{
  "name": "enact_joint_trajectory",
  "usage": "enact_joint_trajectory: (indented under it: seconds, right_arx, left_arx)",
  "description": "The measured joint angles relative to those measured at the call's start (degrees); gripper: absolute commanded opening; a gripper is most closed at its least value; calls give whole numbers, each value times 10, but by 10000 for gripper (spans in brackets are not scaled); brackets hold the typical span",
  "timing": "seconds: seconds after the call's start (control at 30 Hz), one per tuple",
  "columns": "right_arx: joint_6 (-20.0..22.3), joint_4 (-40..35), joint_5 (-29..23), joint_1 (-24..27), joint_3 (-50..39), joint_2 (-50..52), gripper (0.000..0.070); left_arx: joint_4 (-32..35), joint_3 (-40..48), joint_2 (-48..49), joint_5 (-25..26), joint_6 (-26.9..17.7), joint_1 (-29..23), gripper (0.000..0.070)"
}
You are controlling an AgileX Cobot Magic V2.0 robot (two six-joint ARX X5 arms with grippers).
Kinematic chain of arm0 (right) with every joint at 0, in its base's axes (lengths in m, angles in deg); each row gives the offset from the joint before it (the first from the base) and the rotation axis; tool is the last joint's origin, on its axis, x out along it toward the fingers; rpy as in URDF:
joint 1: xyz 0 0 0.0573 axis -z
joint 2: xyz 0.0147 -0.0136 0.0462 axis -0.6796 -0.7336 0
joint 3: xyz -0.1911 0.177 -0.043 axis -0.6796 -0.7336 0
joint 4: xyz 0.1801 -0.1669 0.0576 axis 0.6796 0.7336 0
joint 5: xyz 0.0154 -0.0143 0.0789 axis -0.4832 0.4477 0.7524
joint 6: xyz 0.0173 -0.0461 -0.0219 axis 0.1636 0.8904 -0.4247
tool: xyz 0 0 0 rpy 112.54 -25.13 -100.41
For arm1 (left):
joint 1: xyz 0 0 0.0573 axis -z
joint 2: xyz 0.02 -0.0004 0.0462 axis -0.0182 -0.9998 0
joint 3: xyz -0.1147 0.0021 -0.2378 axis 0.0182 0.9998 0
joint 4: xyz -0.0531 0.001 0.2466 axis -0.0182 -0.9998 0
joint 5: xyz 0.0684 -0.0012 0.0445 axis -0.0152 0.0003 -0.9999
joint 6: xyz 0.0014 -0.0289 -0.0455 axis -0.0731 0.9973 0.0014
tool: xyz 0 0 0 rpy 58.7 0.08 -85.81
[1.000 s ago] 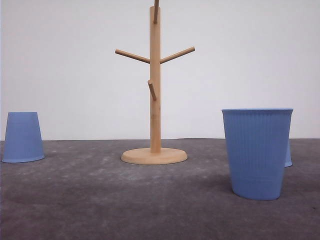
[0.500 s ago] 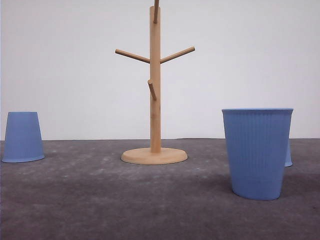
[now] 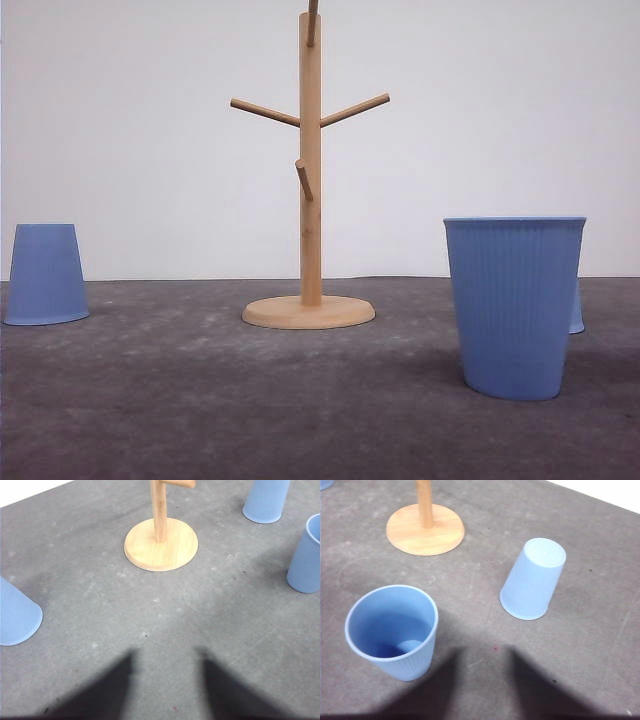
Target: Place three cups
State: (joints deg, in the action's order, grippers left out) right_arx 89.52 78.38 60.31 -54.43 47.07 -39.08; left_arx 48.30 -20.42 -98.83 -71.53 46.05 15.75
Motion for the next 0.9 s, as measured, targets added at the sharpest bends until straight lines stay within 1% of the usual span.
enact_joint_trajectory:
  seconds: [0.2, 0.33, 0.4, 0.5, 0.6, 0.67, 0.73, 0.9]
  right_arx:
    - [0, 0, 0, 0, 0, 0, 445]
    - [0, 0, 0, 0, 0, 0, 445]
    - [0, 0, 0, 0, 0, 0, 445]
    - [0, 0, 0, 0, 0, 0, 445]
    - [0, 0, 0, 0, 0, 0, 445]
    - [0, 0, 0, 0, 0, 0, 445]
    - [0, 0, 0, 0, 0, 0, 445]
    - [0, 0, 0, 0, 0, 0, 445]
  left_arx:
    - [0, 0, 0, 0, 22, 0, 405]
    - [0, 0, 0, 0, 27, 0, 403]
    - [0, 0, 0, -1, 41, 0, 393]
    - [0, 0, 0, -28, 87, 0, 394]
    - [-6, -7, -9, -84, 142, 0, 394]
    - [-14, -27, -27, -114, 167, -3, 395]
    - [-25, -58, -53, -132, 183, -10, 396]
    - [-62, -144, -142, -135, 196, -33, 408]
